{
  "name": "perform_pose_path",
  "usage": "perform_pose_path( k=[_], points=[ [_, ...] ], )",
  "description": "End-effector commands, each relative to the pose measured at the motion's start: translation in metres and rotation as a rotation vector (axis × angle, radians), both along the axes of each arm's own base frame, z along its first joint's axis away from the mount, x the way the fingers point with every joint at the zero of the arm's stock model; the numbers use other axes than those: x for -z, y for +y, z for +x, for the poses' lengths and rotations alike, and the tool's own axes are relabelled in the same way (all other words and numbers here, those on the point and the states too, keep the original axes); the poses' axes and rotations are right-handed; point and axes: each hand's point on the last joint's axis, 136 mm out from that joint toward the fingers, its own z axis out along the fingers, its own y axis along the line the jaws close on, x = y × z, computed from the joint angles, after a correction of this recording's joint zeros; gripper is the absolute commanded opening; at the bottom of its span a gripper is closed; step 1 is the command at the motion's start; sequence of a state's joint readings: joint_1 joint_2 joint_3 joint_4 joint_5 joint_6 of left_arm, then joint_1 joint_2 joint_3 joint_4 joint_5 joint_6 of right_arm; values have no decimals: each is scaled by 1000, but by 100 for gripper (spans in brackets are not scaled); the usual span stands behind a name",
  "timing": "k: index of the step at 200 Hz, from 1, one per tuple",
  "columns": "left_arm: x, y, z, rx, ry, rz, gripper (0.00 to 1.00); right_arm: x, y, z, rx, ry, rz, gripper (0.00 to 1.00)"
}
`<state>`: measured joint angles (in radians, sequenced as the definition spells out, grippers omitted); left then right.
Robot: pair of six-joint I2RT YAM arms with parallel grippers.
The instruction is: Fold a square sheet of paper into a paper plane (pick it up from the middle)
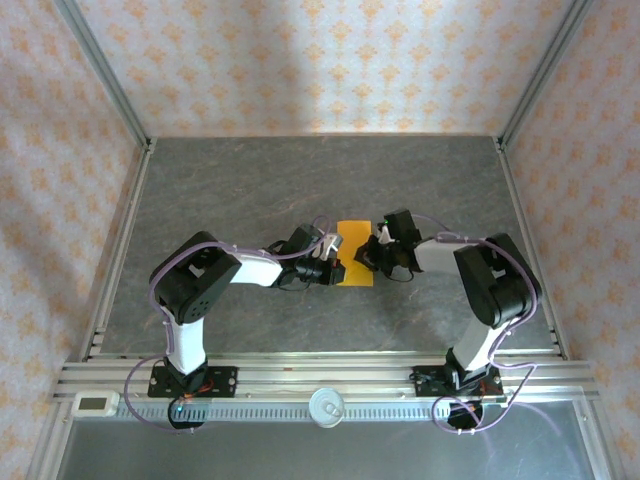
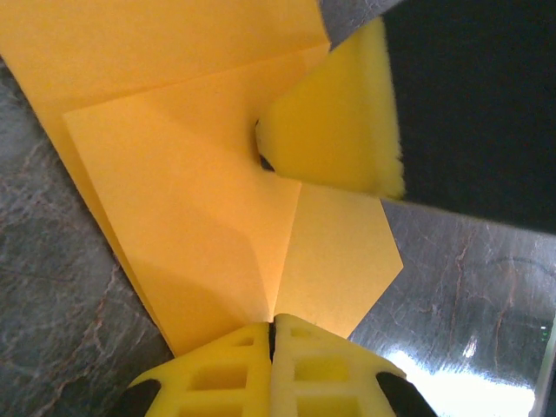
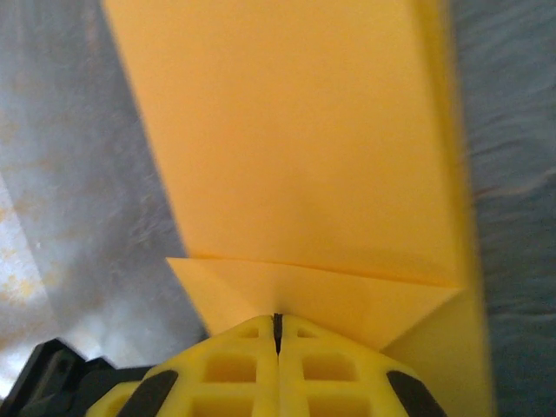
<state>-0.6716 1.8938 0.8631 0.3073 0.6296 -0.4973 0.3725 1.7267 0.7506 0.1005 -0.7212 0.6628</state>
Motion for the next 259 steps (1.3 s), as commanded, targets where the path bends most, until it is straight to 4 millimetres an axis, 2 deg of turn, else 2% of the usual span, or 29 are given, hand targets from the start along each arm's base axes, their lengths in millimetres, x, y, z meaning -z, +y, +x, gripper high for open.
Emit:
perform_pose_path(
  k=[1,30,91,131,142,145,153,178,194,204,225,244,259],
  points=[
    [57,31,-28,-16,156,168,0,10,-23,10,55,4,-31,0],
    [57,31,-29,-14,161,166,0,16,-40,18,89,14,-27,0],
    [55,29,-28,-11,159,157,0,4,-59,39,160,-17,1,0],
    [37,21,-23,-13,141,110,0,-24,-62,38,174,-84,8,0],
    [30,17,-20,-14,134,91,0,-34,-65,34,198,-103,13,1],
    [16,14,-17,-13,110,66,0,-35,-65,33,203,-105,14,1],
    [3,9,-13,-6,92,37,0,-37,-65,28,211,-102,15,2],
    [-36,-4,1,6,26,-18,1,-25,-61,4,174,-13,-35,13],
    [-51,-8,12,12,-18,-19,2,-22,-55,-9,155,2,-70,22],
    [-53,-7,20,9,-37,4,2,-23,-52,-15,147,0,-79,27],
    [-43,-1,35,-5,-52,81,2,-19,-52,-29,142,28,-114,33],
    [-34,3,47,-30,-64,134,1,-18,-48,-37,126,38,-139,35],
    [-35,3,53,-40,-81,148,0,-15,-47,-43,128,49,-137,37]
  ],
)
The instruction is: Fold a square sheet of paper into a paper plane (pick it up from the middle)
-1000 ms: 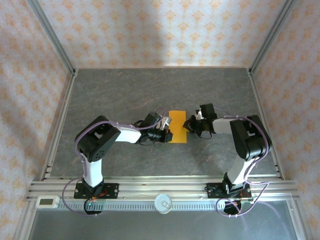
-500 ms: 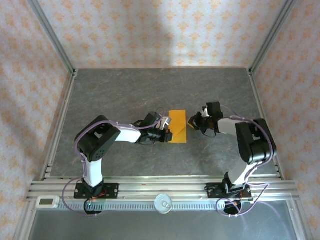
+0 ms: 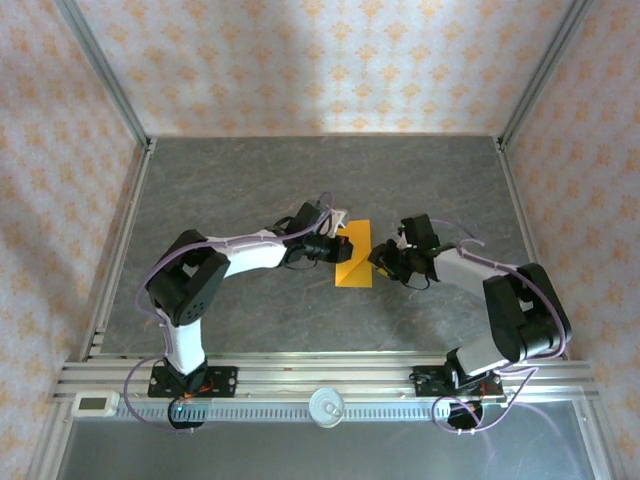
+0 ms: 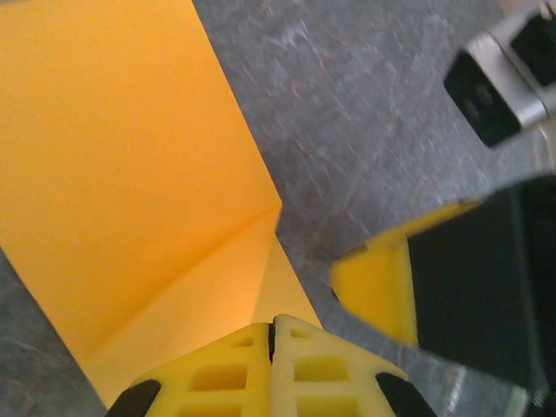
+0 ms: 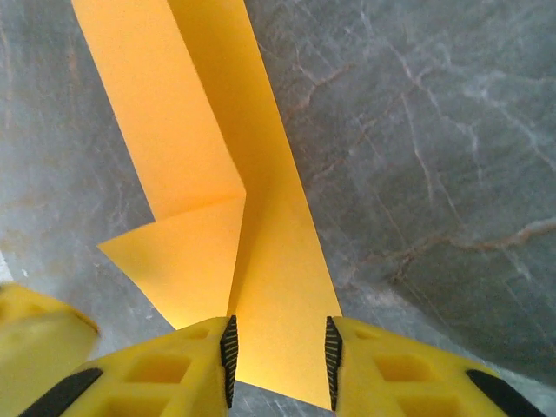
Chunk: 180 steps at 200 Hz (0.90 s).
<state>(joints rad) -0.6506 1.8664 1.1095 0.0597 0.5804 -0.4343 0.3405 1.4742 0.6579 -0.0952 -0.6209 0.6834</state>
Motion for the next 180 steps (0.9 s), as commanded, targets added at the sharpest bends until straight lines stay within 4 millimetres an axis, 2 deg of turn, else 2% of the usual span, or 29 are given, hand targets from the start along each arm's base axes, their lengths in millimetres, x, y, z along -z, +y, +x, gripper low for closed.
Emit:
perform_pose_path(
  k=[1,4,37,95,180],
  points=[
    [30,17,8,-32,16,130,0,8,-7,-14,25,35,-50,37],
    [37,18,8,-31,25,142,0,7,-6,-14,22,35,-46,37],
    [56,18,7,-15,50,171,0,9,5,-22,1,55,-25,39],
    [78,22,-4,-1,90,192,0,9,18,-21,-10,70,9,41],
    [81,23,-9,-4,106,178,0,14,31,-19,-28,89,35,41]
  ],
)
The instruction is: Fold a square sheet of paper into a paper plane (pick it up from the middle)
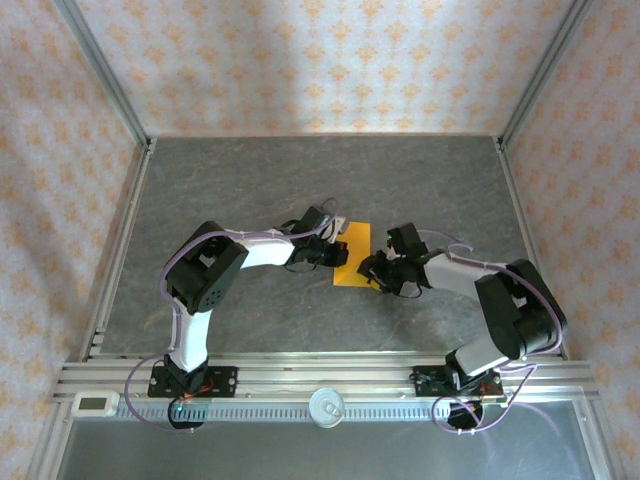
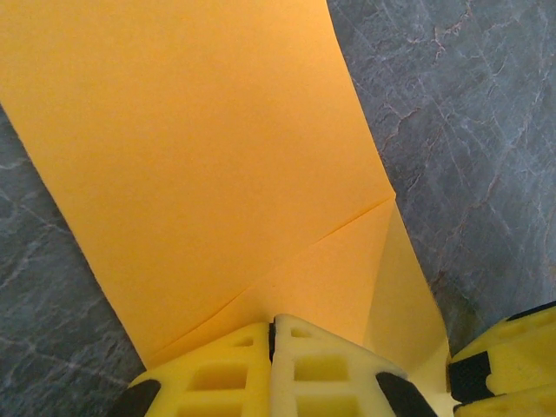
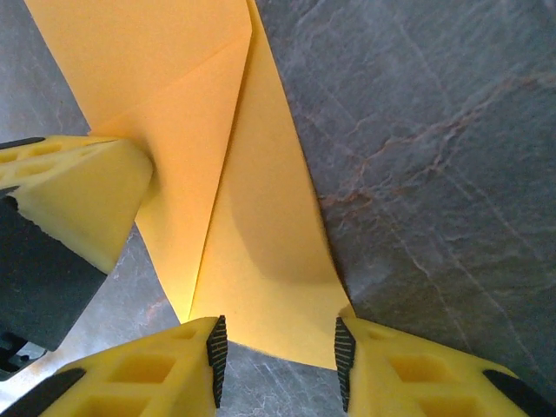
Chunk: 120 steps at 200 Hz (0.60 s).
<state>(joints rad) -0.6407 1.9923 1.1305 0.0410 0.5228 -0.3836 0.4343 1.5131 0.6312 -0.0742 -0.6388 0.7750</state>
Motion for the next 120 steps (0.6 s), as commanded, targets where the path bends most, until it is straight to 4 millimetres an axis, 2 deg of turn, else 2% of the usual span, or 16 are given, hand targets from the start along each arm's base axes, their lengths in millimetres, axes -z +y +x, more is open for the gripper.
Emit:
perform_pose_path(
  k=[1,23,46,73,120],
  points=[
    [25,11,-16,7,68,55,0,-3,6,8,4,-10,12,41],
    [25,11,-16,5,70,53,0,-2,9,11,6,-12,18,41],
    [24,10,-16,6,70,53,0,-11,14,18,16,-44,48,41],
    [24,10,-16,6,73,49,0,-24,19,33,27,-97,70,44],
    [23,11,-17,2,74,47,0,-29,20,57,51,-140,90,45]
  ],
)
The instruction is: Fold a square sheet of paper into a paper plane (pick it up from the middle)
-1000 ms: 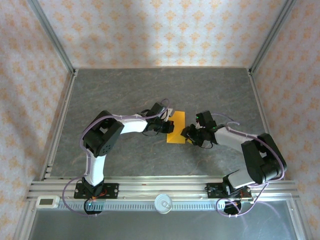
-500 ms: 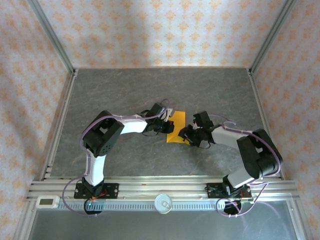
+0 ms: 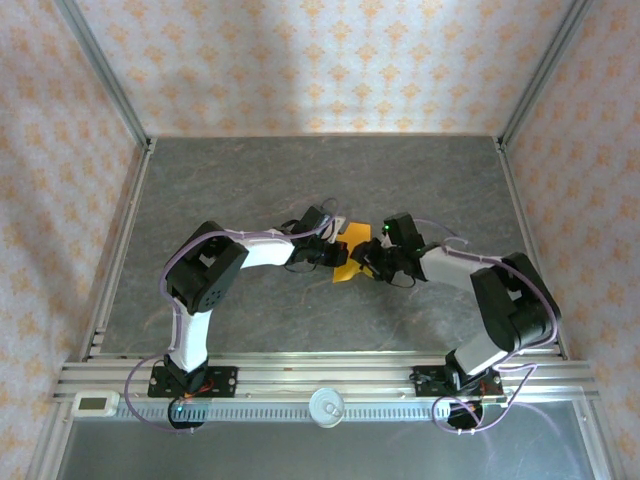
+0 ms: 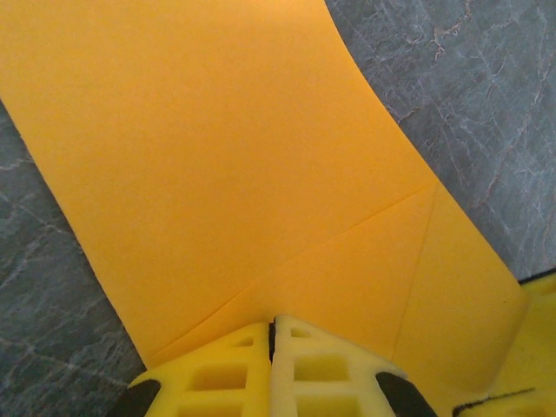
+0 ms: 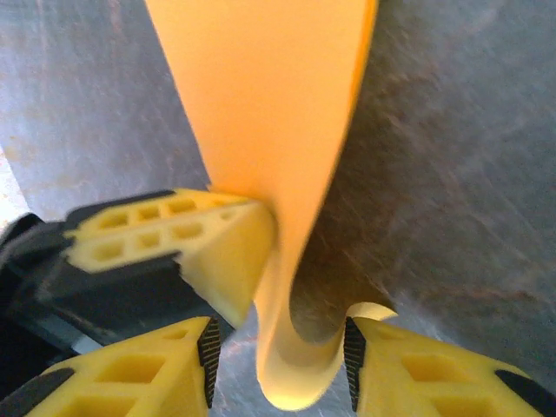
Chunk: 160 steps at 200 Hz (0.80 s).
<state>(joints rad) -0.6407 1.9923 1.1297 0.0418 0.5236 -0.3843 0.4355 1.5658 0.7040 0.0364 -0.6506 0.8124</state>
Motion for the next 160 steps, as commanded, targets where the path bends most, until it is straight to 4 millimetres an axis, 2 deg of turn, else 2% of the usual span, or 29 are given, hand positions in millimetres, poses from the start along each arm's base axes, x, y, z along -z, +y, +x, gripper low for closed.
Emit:
perform_pose_path(
  k=[1,66,120,160],
  points=[
    [23,11,-17,2,73,48,0,-7,1,21,32,-47,18,45],
    [18,8,-16,1,71,30,0,-2,-9,35,56,-59,73,44],
    [12,4,-16,3,73,3,0,8,-16,38,65,-61,100,38],
    [9,4,-16,1,73,-6,0,7,-17,40,53,-88,121,32]
  ],
)
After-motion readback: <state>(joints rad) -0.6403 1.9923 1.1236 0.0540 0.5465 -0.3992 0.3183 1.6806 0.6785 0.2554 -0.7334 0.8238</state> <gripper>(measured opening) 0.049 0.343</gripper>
